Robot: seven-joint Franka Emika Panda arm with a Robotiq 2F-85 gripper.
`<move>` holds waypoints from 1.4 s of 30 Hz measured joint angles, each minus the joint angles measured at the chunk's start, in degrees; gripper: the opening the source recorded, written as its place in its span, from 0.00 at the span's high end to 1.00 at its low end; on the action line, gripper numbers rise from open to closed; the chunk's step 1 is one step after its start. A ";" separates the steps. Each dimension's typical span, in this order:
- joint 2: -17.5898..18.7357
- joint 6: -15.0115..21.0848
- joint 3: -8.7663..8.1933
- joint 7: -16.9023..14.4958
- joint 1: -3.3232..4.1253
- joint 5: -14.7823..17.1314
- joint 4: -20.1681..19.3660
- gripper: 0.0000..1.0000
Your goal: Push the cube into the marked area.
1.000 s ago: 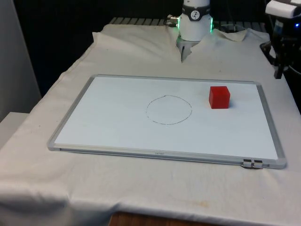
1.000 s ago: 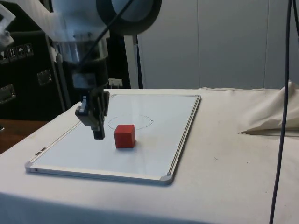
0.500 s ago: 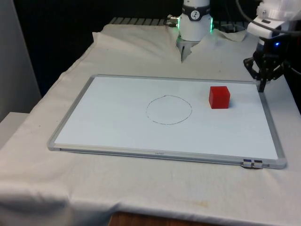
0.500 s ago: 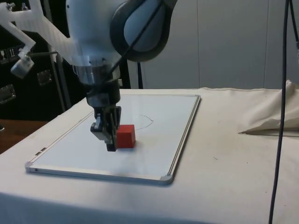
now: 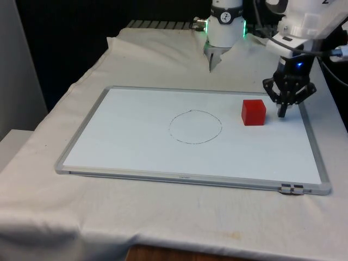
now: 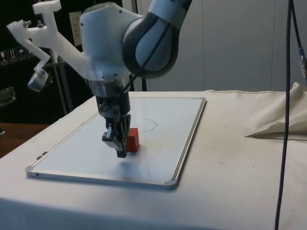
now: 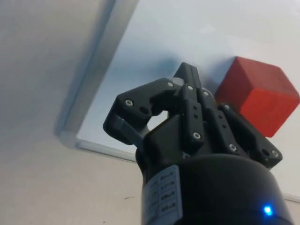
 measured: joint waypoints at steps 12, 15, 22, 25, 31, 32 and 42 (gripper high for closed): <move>1.03 0.29 -2.81 2.23 0.00 -4.87 -0.34 1.00; 1.03 0.06 -3.38 3.21 0.00 -6.65 -0.40 1.00; 1.03 -0.23 -4.70 5.33 0.00 -10.31 -0.63 1.00; 0.97 -0.34 -5.10 6.02 0.00 -11.52 -0.86 1.00; -0.17 -1.26 -5.84 8.42 0.00 -15.47 -2.81 1.00; -0.57 -1.32 -5.84 8.88 0.00 -16.10 -3.32 1.00; -3.32 -2.69 -7.05 11.80 0.00 -21.77 -6.36 1.00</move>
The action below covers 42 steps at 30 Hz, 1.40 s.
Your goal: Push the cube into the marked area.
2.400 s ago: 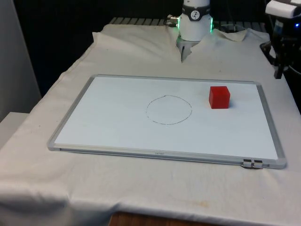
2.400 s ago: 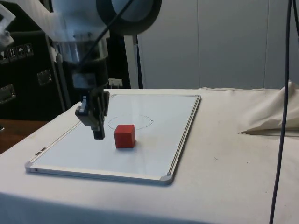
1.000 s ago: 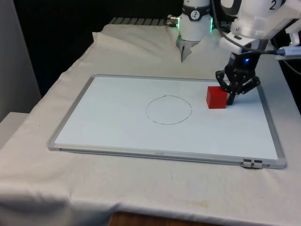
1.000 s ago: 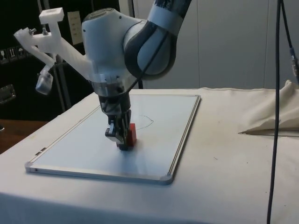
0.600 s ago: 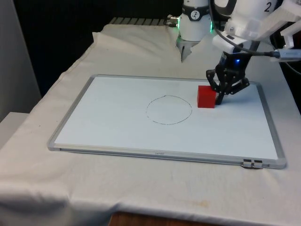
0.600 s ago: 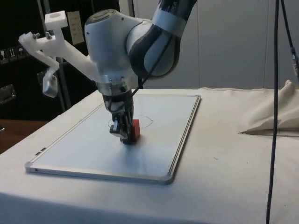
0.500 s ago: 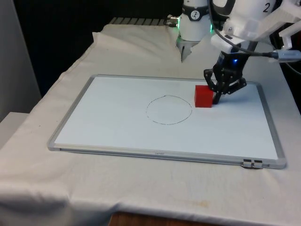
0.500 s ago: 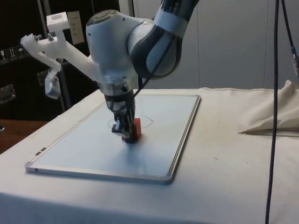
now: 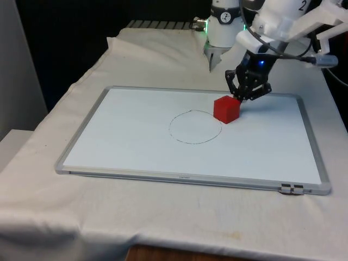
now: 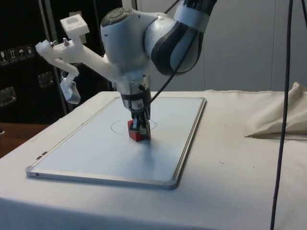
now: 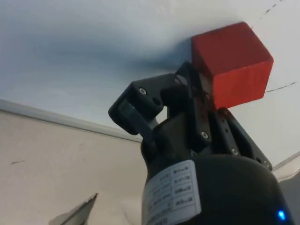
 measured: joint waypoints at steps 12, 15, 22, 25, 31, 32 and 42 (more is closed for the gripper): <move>1.26 -0.74 -0.40 2.86 0.00 -3.27 2.58 1.00; 2.29 -0.97 -0.52 4.07 0.00 -4.35 3.90 1.00; 3.90 -2.52 -0.74 7.33 0.00 -7.85 5.96 1.00; 4.30 -3.50 -0.92 8.19 0.00 -9.05 6.65 1.00; 4.53 -5.39 -1.15 9.22 0.00 -10.83 7.51 1.00; 4.64 -6.19 -1.26 9.74 0.00 -11.57 7.91 1.00; 5.67 -9.22 -1.60 12.20 0.00 -14.95 9.85 1.00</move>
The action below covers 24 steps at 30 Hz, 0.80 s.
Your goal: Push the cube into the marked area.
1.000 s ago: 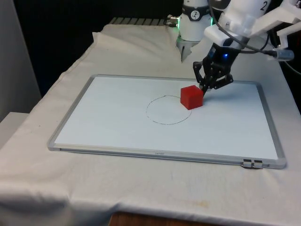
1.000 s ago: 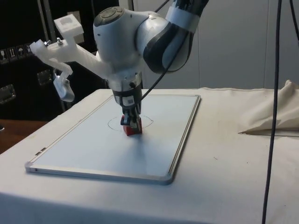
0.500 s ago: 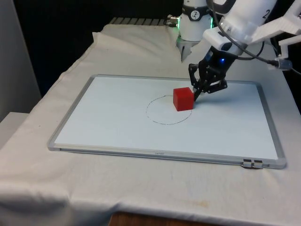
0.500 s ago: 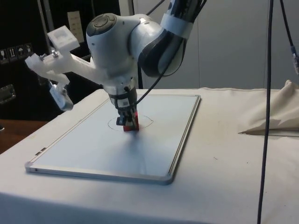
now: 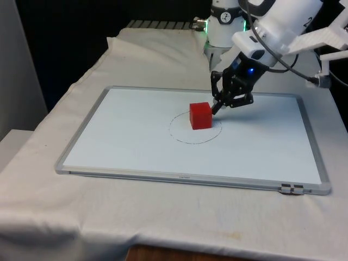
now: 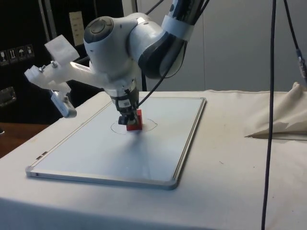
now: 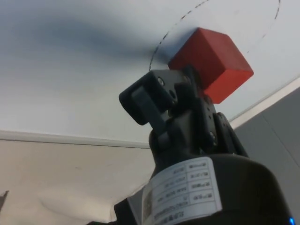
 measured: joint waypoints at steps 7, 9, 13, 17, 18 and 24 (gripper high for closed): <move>0.23 -2.12 0.29 2.18 0.17 -1.15 1.66 1.00; -0.06 -2.86 0.46 2.86 0.17 -1.15 1.95 1.00; -0.86 -3.38 0.74 4.70 0.17 -1.15 1.95 1.00; -1.15 -3.38 0.80 5.84 0.17 -1.15 1.95 1.00; -1.38 -3.38 0.86 6.65 0.17 -1.15 1.95 1.00; -1.89 -3.38 0.97 8.77 0.17 -1.03 1.95 1.00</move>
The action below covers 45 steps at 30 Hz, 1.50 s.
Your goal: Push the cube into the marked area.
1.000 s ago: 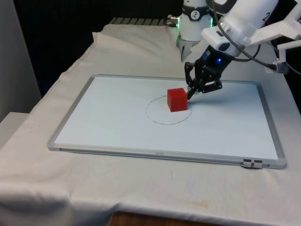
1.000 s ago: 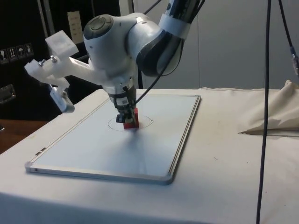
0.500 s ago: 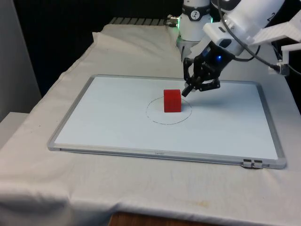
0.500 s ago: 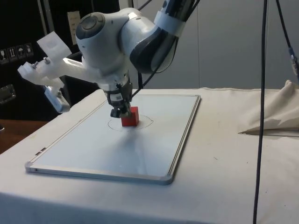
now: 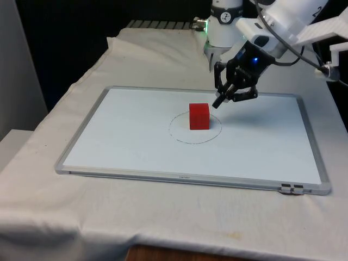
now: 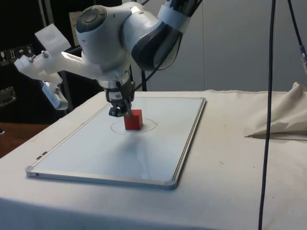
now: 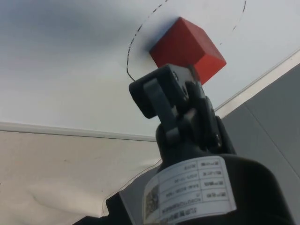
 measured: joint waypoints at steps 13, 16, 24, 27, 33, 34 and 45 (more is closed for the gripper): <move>-1.38 -0.06 0.06 3.32 -0.06 0.80 -0.23 1.00; -1.72 -0.06 0.17 4.30 -0.06 0.92 -0.40 1.00; -2.86 -0.06 0.34 6.65 -0.06 2.06 -1.15 1.00; -3.09 -0.06 0.40 7.22 -0.06 2.23 -1.26 1.00; -3.67 -0.06 0.57 8.14 -0.06 3.72 -1.49 1.00; -3.67 -0.06 0.57 8.14 -0.06 3.72 -1.49 1.00; -3.67 0.92 1.03 8.25 -0.17 7.28 -1.89 1.00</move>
